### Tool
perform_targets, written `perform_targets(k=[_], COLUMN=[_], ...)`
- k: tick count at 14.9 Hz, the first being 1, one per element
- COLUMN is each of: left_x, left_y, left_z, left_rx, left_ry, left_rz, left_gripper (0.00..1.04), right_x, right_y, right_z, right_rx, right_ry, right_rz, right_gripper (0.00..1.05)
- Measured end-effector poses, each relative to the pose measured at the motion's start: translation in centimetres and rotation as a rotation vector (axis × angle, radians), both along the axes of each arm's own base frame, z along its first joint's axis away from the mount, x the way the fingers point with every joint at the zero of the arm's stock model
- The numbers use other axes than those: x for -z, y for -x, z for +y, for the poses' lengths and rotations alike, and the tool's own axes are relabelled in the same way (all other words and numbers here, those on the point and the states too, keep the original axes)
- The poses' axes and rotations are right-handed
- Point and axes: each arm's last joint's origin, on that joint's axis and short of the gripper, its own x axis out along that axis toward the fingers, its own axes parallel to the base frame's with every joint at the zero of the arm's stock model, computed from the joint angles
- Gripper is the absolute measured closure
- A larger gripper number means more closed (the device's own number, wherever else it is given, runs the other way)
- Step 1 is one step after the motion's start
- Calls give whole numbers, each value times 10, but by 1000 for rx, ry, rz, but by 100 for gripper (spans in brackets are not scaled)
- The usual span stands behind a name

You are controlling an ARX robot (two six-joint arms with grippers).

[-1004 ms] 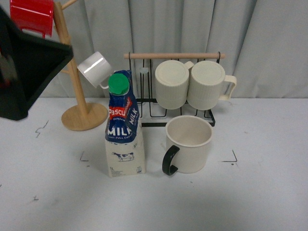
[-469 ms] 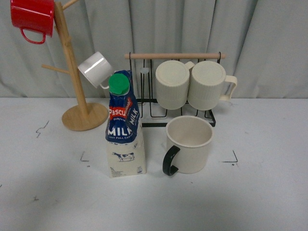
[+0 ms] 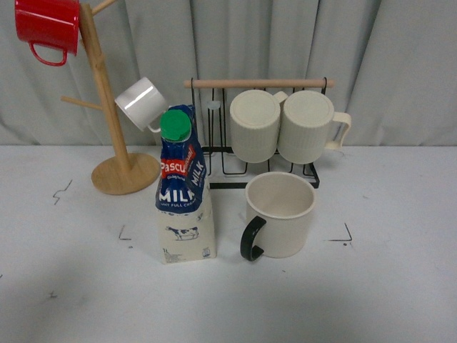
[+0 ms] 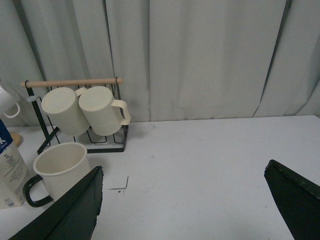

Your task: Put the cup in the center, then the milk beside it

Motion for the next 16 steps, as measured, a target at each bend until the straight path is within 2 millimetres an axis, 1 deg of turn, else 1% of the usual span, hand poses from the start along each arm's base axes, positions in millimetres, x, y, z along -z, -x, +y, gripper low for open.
perform_targets(k=[5,11,12,13,14,16], left_x=[-3,-2,1,1,-2,2], left_y=[12,20,25,31,31,31], left_z=[0,0,0,0,0,0], left_rx=[0,0,-1,0,-2,0], left_ry=[0,0,0,0,0,0], left_rz=[-17,-17,17,-8,-19,0], left_gripper=[103,103,103,103,103,103], right_x=[0,0,0,0,0,0], right_y=[0,0,0,0,0,0], right_z=[0,0,0,0,0,0], right_rx=[0,0,0,0,-1,0], right_ry=[0,0,0,0,0,0], right_rz=[0,0,0,0,0,0], right_gripper=[6,6,6,6,6,6])
